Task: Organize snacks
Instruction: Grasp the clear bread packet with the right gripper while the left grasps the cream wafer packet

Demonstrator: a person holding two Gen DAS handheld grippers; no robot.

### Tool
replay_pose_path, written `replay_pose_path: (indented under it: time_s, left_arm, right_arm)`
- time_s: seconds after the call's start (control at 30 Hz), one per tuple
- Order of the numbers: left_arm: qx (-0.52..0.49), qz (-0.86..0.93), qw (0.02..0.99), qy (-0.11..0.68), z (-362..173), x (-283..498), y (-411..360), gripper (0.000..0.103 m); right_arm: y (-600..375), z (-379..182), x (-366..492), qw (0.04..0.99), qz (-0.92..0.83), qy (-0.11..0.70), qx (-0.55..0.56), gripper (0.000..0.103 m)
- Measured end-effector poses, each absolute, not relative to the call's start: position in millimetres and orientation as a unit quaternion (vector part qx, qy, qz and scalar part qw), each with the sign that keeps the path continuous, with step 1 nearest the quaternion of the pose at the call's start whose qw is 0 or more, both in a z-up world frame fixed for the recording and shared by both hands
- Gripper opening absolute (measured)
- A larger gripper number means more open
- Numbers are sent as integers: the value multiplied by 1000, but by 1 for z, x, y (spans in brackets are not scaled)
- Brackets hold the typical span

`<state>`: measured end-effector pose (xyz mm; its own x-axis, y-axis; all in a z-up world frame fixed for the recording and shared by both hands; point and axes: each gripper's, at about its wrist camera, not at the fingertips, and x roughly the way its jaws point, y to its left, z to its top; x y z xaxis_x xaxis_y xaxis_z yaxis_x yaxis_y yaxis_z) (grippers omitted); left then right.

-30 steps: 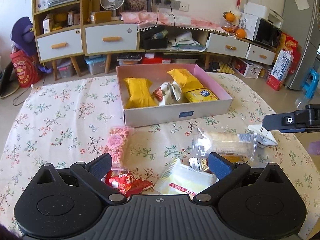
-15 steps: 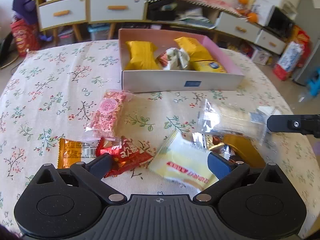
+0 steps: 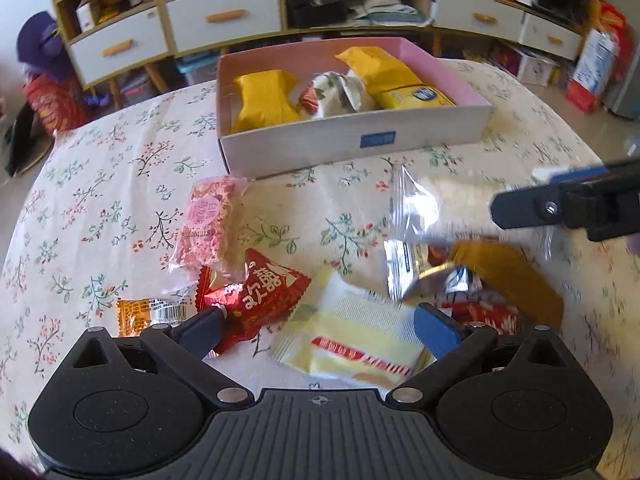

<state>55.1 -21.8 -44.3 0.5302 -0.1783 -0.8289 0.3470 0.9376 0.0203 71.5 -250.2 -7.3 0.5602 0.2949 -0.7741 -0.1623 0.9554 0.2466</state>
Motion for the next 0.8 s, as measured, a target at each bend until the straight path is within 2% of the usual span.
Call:
replay_pose_path:
  time_s: [0.23,0.3,0.53,0.7,0.8]
  left_arm:
    - [93,-153,860,478,-47,51,2,101]
    - [92,-149,858,483,-47,51,8,101]
    - [56,-162,852,494,-43,50,19,98]
    - [65,-212,852,473,-37,46,5,98]
    - [82,-243,849,461,-36,43,-3,97]
  right_arm:
    - [-245,-16,74,881,169,440,35,81]
    - [-243,-19,76,878,169,446,27,72]
    - [-232,-22,74,871,175,459,7,52]
    - [-222,-17,70,858,196,474,-7,27]
    - [-217,-12,66,857,197,475,-10,20]
